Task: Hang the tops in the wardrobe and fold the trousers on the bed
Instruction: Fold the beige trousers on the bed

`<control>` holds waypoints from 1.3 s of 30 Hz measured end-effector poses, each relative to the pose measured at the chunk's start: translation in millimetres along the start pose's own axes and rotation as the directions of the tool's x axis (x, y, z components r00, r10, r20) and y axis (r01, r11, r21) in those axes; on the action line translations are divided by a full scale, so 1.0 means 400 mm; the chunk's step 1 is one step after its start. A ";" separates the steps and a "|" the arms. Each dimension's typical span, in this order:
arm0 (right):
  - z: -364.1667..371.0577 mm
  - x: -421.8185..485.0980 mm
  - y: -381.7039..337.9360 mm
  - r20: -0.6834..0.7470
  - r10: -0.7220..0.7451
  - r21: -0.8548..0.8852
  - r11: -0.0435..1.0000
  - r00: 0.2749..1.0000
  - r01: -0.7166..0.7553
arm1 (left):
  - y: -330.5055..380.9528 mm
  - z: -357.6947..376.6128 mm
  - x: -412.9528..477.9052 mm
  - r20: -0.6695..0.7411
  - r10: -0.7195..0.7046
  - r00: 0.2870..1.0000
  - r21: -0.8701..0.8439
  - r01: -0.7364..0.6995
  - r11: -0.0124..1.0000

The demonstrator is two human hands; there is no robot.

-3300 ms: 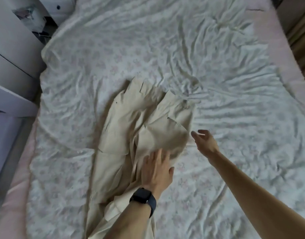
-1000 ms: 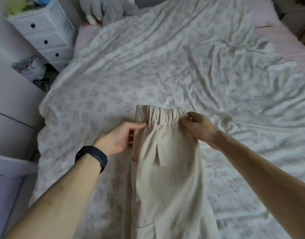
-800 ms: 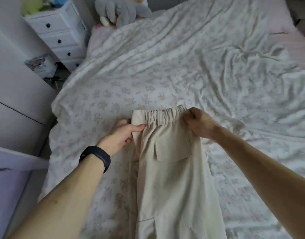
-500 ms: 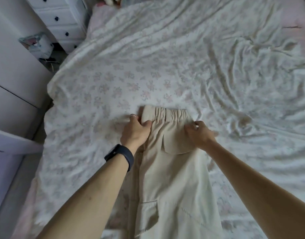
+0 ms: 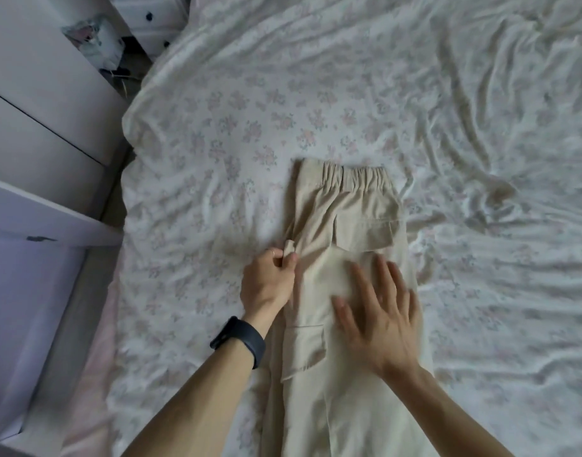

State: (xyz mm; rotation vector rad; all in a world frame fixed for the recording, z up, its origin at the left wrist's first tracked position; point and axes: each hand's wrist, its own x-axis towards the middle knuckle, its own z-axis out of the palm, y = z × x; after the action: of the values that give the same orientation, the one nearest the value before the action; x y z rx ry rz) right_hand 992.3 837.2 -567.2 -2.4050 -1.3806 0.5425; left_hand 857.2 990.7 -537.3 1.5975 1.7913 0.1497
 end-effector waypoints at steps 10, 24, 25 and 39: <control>-0.006 -0.161 0.054 0.046 -0.043 -0.048 0.998 0.998 0.045 | -0.098 -0.003 -0.133 -0.158 0.334 0.929 0.121 -0.317 0.941; 0.054 -0.655 0.174 0.178 0.136 -0.150 0.983 0.975 -0.110 | -0.321 0.067 -0.459 0.190 0.706 0.683 0.588 -0.655 0.475; 0.052 -0.694 0.156 0.177 0.058 -0.134 0.990 0.983 -0.034 | -0.317 0.073 -0.510 0.196 0.733 0.652 0.551 -0.691 0.468; 0.115 -0.941 0.114 0.251 -0.033 -0.113 0.992 0.967 0.064 | -0.588 0.058 -0.749 0.470 0.715 0.517 0.559 -0.802 0.212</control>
State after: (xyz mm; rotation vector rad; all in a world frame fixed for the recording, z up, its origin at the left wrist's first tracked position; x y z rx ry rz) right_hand 830.8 491.0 -565.2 -2.4557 -1.6127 0.7920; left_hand 669.5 658.7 -550.0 2.9505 0.7338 -0.2654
